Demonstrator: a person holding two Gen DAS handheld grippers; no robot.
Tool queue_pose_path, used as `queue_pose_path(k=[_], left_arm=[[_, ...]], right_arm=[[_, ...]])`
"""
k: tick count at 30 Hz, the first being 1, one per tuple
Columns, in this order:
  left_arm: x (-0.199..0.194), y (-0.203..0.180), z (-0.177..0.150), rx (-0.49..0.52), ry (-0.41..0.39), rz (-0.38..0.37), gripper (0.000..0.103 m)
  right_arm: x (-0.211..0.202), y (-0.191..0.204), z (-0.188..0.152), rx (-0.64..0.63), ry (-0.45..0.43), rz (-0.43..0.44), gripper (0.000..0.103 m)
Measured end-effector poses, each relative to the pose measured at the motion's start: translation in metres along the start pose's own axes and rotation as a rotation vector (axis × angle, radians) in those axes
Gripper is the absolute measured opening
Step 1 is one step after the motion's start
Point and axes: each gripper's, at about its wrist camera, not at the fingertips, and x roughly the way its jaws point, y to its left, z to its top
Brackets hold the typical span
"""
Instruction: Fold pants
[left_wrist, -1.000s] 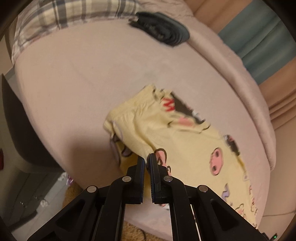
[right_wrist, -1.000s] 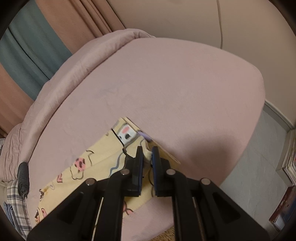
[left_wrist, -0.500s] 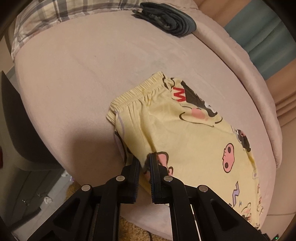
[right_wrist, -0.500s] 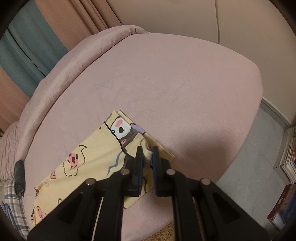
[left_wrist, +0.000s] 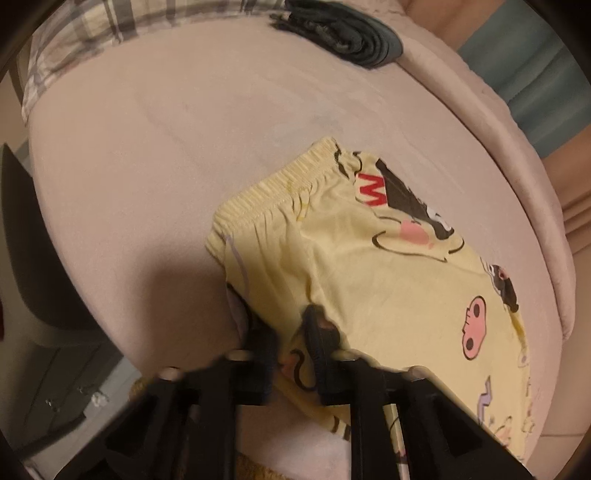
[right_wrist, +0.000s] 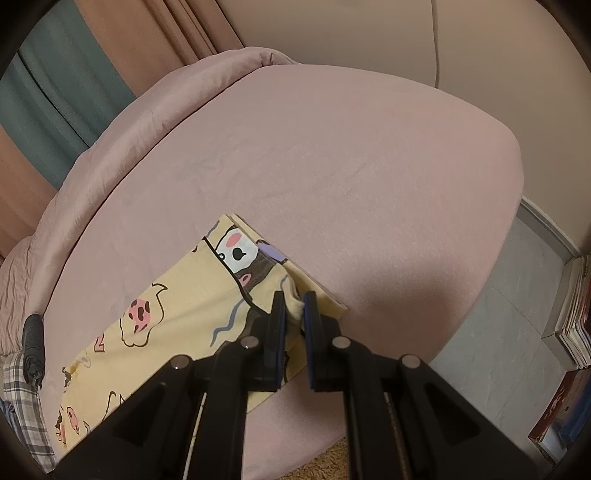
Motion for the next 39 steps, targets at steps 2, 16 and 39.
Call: queue_pose_path(k=[2,16,39], left_arm=[[-0.013,0.000,-0.005,-0.002,-0.046,-0.014,0.000],[-0.059,0.008,-0.005,-0.023,-0.088,-0.099,0.000],[-0.005,-0.003,-0.008,0.135,-0.006,0.106,0.000]], right_arm=[[-0.003,-0.001,0.000,0.006,-0.011,0.003,0.010],[-0.023,0.002,0.002,0.026,-0.043,0.022,0.009],[0.018,0.001,-0.007,-0.066,0.063,-0.131,0.018]])
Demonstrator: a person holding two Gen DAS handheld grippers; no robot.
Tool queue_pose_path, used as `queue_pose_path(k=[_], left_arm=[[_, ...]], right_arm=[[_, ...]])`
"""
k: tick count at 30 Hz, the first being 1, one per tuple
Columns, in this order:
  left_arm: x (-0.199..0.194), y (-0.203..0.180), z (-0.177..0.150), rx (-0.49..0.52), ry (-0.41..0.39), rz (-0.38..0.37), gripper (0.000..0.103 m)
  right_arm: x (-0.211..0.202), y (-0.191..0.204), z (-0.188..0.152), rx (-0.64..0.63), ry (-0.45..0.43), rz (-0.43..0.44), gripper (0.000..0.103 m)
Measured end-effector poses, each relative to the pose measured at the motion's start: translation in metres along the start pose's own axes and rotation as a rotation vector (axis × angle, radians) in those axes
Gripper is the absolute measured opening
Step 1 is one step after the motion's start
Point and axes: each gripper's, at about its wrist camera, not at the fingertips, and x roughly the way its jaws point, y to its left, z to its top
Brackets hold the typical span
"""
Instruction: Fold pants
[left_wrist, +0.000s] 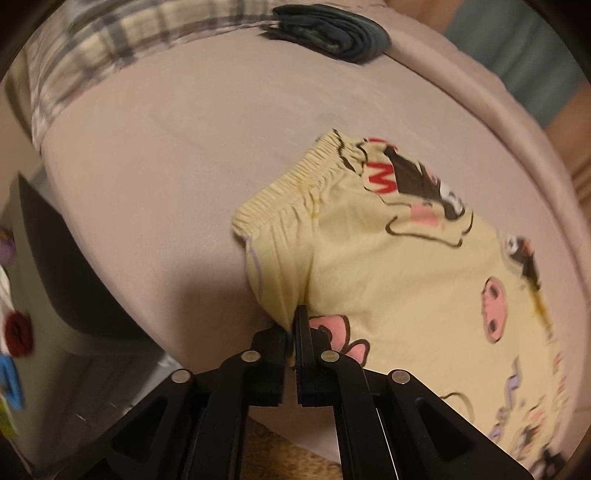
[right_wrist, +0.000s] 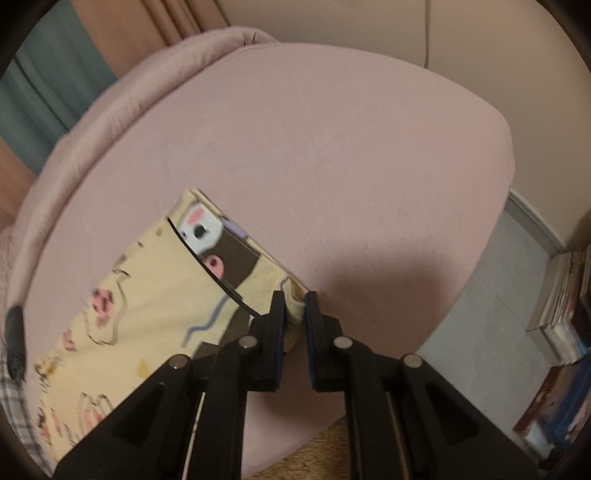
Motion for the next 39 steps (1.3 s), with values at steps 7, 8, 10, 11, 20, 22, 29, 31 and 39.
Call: queue_pose_path(k=[7,8,10,11,20,22,29,31,39], left_arm=[[-0.017,0.015,0.006,-0.043,-0.001,0.054,0.052],[-0.020,0.019,0.006,-0.060,-0.017,0.065,0.052],[-0.026,0.025,0.009,-0.094,-0.030,0.071,0.052],[-0.029,0.023,0.010,-0.102,-0.031,0.057,0.052],[-0.042,-0.107,-0.003,0.200,-0.097,-0.204,0.052],[-0.024,-0.133,-0.009,0.261,-0.028,-0.247,0.052],[0.018,-0.149,-0.031,0.334,0.041,-0.173,0.052],[0.018,-0.146,-0.031,0.350,0.002,-0.160,0.050],[0.006,-0.128,-0.021,0.280,0.035,-0.116,0.049]], right_arm=[[-0.025,0.011,0.011,-0.069,-0.059,-0.194,0.061],[-0.028,0.013,0.014,-0.081,-0.072,-0.216,0.062],[-0.038,0.030,0.016,-0.123,-0.105,-0.202,0.061],[-0.040,0.035,0.016,-0.137,-0.108,-0.170,0.061],[-0.011,0.108,0.001,-0.262,-0.007,0.215,0.055],[0.006,0.103,-0.010,-0.245,0.046,0.151,0.055],[0.015,0.066,-0.001,-0.187,-0.018,-0.019,0.050],[0.016,0.052,0.005,-0.145,-0.013,0.036,0.049],[0.005,0.044,0.003,-0.089,-0.014,0.062,0.048]])
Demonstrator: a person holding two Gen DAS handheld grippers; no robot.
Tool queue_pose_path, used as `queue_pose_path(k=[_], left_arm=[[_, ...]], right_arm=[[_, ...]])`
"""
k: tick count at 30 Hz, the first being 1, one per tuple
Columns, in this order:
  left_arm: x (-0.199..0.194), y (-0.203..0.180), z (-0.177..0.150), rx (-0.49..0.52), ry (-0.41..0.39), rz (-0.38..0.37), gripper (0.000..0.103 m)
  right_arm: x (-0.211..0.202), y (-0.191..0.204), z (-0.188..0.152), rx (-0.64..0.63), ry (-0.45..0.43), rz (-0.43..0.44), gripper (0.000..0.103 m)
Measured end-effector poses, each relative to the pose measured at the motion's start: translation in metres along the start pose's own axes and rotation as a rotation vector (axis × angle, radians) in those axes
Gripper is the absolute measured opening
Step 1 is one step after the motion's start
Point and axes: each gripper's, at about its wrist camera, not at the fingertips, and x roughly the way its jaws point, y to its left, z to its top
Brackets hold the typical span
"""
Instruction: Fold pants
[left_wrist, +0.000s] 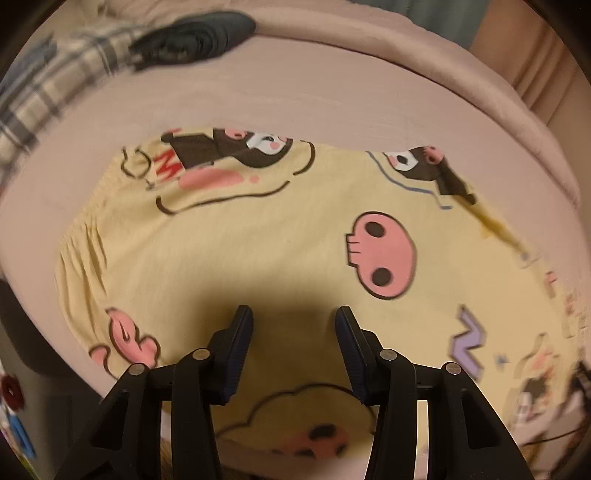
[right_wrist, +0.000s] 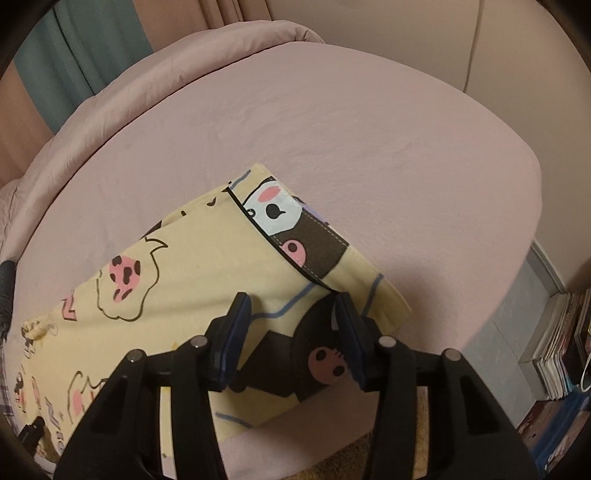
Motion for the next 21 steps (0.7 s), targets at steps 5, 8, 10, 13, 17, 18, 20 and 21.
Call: queue_pose_path(k=[5,8,10,13,17,18,20,21], left_arm=[[-0.031,-0.032,-0.001,0.065,-0.033,-0.150,0.049],[-0.035,-0.070,-0.010,0.136,-0.011,-0.284,0.052],[-0.028,-0.102,-0.022,0.200,0.042,-0.370,0.055],[-0.012,-0.139,-0.033,0.291,0.123,-0.404,0.055],[0.009,-0.160,-0.048,0.320,0.187,-0.401,0.055],[0.009,-0.160,-0.050,0.326,0.176,-0.390,0.055],[0.006,-0.159,-0.050,0.334,0.168,-0.395,0.055],[0.004,-0.158,-0.049,0.328,0.175,-0.404,0.056]], right_arm=[[-0.033,-0.030,-0.005,0.056,-0.048,-0.036,0.071],[-0.044,-0.051,-0.008,0.092,-0.065,-0.012,0.077],[-0.044,-0.063,-0.013,0.119,-0.051,0.022,0.078],[-0.038,-0.070,-0.024,0.158,-0.028,0.110,0.079],[-0.014,-0.061,-0.034,0.177,0.015,0.198,0.075],[-0.005,-0.060,-0.033,0.193,0.018,0.192,0.071],[0.000,-0.060,-0.028,0.193,-0.029,0.192,0.068],[-0.001,-0.059,-0.024,0.176,-0.058,0.179,0.060]])
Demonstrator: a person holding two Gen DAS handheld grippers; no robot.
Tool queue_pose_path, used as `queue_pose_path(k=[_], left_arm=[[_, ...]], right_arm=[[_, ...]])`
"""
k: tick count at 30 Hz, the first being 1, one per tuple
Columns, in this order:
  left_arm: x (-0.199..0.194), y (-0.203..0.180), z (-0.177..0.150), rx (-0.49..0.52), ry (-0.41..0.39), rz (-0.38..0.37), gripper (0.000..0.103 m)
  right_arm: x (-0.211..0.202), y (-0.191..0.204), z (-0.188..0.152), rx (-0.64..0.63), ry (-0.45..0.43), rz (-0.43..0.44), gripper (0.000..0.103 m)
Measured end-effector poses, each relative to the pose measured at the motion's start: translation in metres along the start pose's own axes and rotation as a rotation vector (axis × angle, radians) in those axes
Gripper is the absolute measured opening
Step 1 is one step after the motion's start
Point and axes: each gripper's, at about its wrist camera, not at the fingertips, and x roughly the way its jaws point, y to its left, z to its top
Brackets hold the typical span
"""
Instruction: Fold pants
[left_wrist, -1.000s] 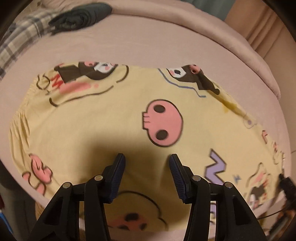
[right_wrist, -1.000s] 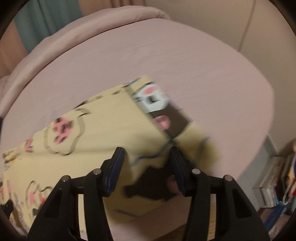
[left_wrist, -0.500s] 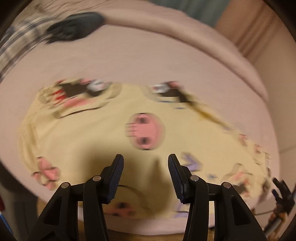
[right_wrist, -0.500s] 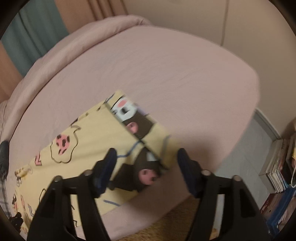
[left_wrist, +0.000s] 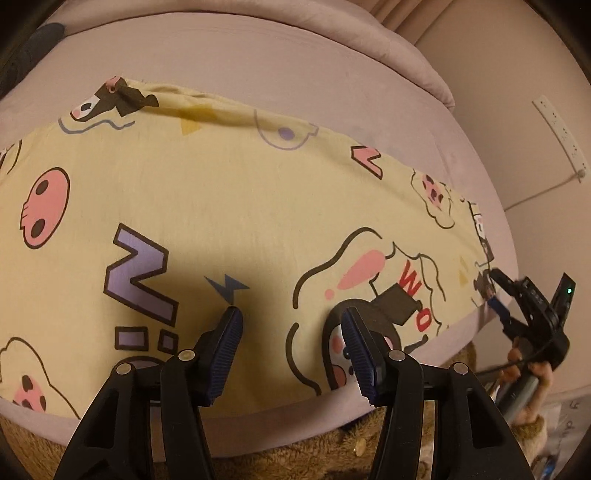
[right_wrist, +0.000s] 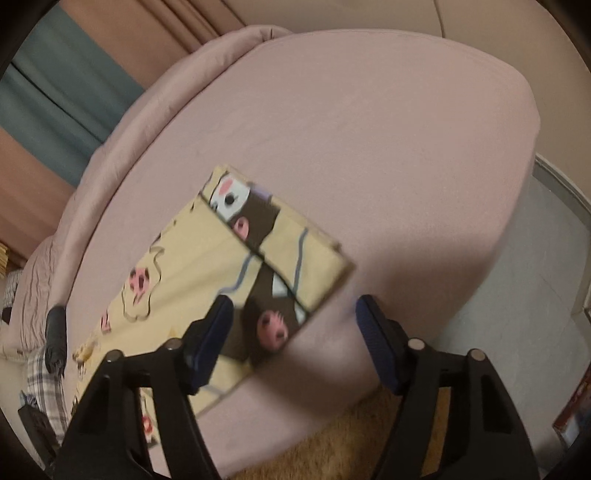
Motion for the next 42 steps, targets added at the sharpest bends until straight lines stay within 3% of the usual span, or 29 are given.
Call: queue_pose_path(k=[1,3,4,7,9,11,14,17,22,27,32,34,36,39,42], left_arm=[[-0.005,0.001,-0.002,-0.011,0.003,-0.016,0.056],[-0.006,0.006,0.001,-0.032,0.004,-0.036,0.056],[-0.010,0.009,0.004,-0.045,-0.003,-0.044,0.056],[-0.020,0.013,0.008,-0.079,-0.033,-0.082,0.062],[-0.022,0.017,0.008,-0.106,-0.043,-0.124,0.070],[-0.024,0.021,0.010,-0.135,-0.045,-0.165,0.072],[-0.026,0.031,0.012,-0.185,-0.041,-0.213,0.072],[-0.021,0.038,0.014,-0.219,-0.035,-0.264,0.072],[0.006,0.035,0.024,-0.255,0.040,-0.282,0.072],[0.016,0.022,0.037,-0.259,0.057,-0.302,0.072],[0.022,-0.007,0.049,-0.197,0.073,-0.332,0.072],[0.029,-0.018,0.052,-0.157,0.063,-0.306,0.063],[0.039,-0.022,0.052,-0.142,0.084,-0.263,0.009],[0.032,-0.022,0.048,-0.134,0.041,-0.250,0.007],[0.002,-0.018,0.046,-0.134,-0.025,-0.254,0.007]], right_arm=[[0.002,0.003,0.002,-0.013,-0.010,-0.011,0.043],[0.011,0.009,0.005,-0.016,-0.006,-0.015,0.018],[0.012,0.013,0.007,-0.007,-0.004,0.000,0.013],[-0.003,0.038,0.008,-0.052,-0.046,0.082,0.012],[-0.021,0.070,0.005,-0.154,-0.069,0.172,0.012],[-0.035,0.109,-0.006,-0.284,-0.068,0.249,0.012],[-0.042,0.166,-0.039,-0.490,-0.021,0.365,0.012],[-0.028,0.198,-0.075,-0.587,0.102,0.473,0.012],[0.007,0.213,-0.130,-0.676,0.250,0.419,0.012],[-0.002,0.206,-0.136,-0.691,0.242,0.421,0.012],[-0.006,0.201,-0.132,-0.705,0.227,0.433,0.012],[-0.003,0.202,-0.135,-0.711,0.233,0.426,0.012],[-0.004,0.203,-0.134,-0.718,0.233,0.424,0.012],[-0.012,0.210,-0.135,-0.748,0.218,0.417,0.012],[-0.027,0.221,-0.135,-0.771,0.201,0.475,0.012]])
